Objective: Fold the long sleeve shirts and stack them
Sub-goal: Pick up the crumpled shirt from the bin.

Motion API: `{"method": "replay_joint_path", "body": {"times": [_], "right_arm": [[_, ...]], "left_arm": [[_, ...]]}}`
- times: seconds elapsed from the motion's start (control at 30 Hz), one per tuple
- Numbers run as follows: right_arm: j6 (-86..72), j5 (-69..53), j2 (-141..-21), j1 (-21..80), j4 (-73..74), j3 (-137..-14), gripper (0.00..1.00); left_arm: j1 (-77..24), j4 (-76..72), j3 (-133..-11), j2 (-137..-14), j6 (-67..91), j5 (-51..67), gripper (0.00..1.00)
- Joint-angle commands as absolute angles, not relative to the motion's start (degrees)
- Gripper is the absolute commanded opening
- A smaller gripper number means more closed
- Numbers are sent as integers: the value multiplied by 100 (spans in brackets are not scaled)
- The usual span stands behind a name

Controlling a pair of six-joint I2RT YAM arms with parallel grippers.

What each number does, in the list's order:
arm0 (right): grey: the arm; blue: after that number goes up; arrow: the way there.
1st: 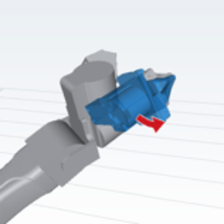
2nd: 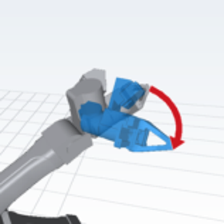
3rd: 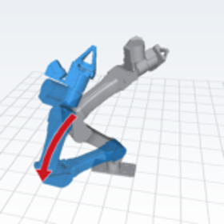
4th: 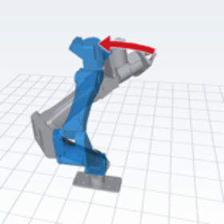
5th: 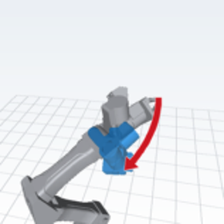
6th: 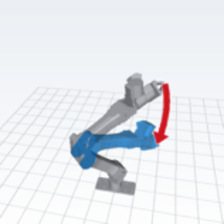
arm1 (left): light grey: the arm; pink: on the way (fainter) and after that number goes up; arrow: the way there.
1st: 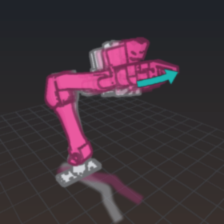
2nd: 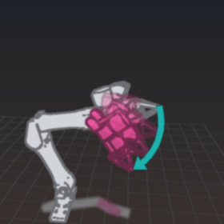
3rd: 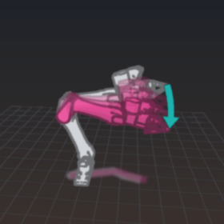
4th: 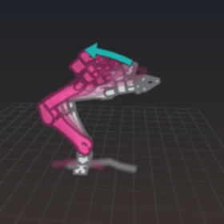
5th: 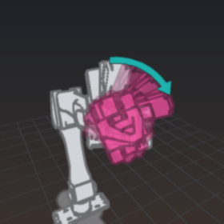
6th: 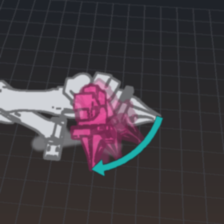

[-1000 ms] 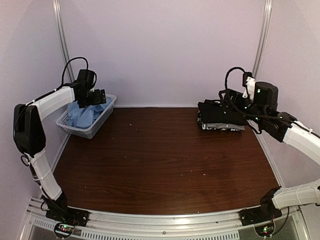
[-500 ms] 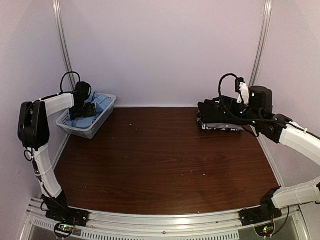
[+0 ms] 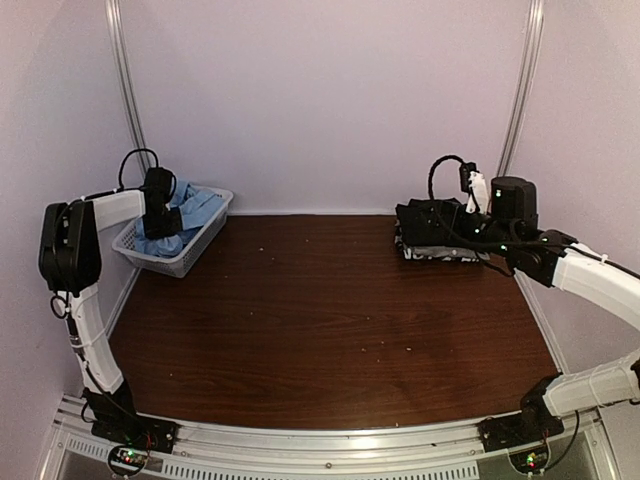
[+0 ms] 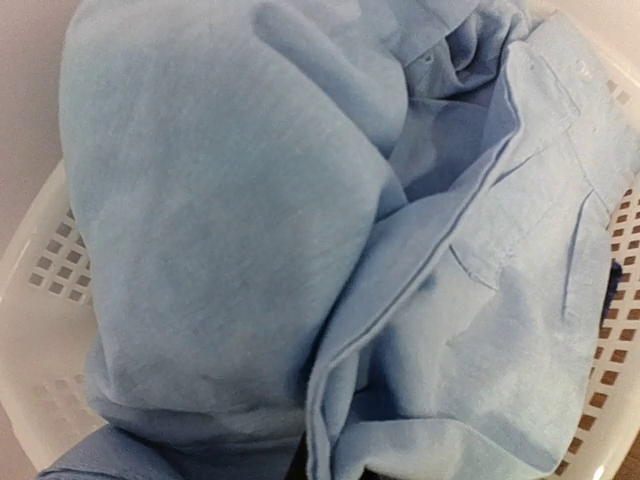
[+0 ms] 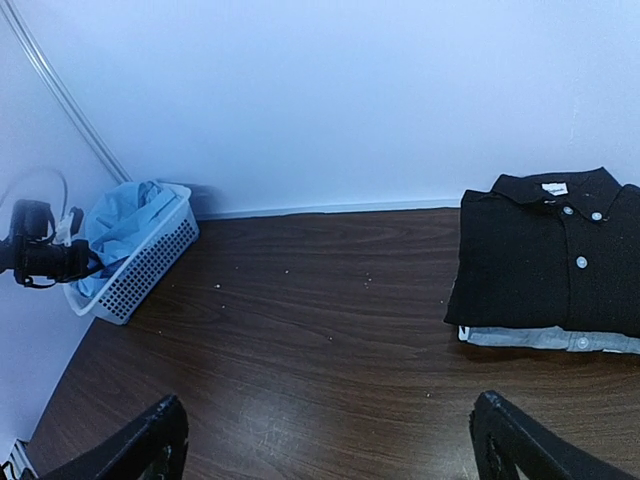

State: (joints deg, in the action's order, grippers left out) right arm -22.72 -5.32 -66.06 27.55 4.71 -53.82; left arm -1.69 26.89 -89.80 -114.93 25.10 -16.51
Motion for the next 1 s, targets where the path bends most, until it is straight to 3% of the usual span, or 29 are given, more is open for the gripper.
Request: {"method": "replay_joint_path", "body": {"times": [0.0, 0.4, 0.97], "right_arm": [[-2320, -707, -6611, 2732, 290, -5302, 100], [-2234, -707, -6715, 2729, 203, -5400, 100], [-2125, -683, -6691, 2729, 216, -5543, 100]], "left_arm": [[-236, 2398, -9246, -10703, 2225, -1592, 0], [-1308, 2382, -9642, -9285, 1484, -1724, 0], [-4424, 1816, -10420, -8526, 1289, -615, 0]]}}
